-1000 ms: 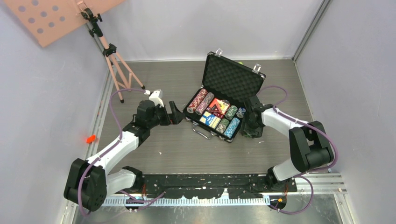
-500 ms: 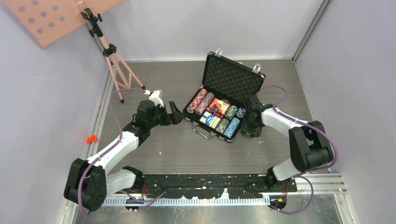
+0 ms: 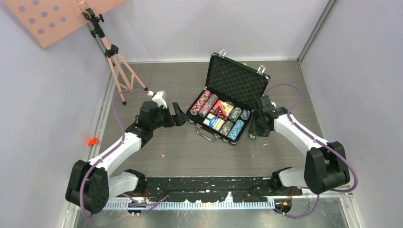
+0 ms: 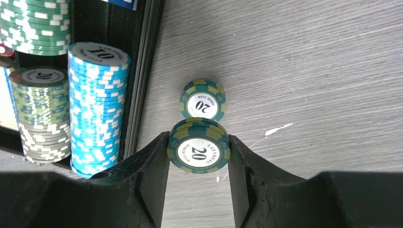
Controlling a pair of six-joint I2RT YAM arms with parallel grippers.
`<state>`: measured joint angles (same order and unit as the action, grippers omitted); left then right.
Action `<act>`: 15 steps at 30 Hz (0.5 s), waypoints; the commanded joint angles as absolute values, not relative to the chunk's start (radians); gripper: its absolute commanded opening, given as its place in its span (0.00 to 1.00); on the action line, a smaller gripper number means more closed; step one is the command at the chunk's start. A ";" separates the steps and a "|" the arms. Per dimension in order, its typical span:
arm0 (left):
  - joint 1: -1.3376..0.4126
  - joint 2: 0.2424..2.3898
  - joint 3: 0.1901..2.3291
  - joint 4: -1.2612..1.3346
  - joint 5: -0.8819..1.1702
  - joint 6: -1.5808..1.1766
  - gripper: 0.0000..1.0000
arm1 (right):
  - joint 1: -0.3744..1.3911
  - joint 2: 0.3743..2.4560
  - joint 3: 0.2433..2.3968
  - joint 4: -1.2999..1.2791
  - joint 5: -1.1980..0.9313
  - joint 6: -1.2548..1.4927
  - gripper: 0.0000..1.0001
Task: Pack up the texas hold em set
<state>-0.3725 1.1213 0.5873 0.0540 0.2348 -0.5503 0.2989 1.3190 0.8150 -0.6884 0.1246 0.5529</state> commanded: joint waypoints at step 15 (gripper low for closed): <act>-0.428 1.550 1.045 0.005 0.775 -0.723 0.85 | 0.549 1.303 1.014 -0.650 -0.079 0.443 0.03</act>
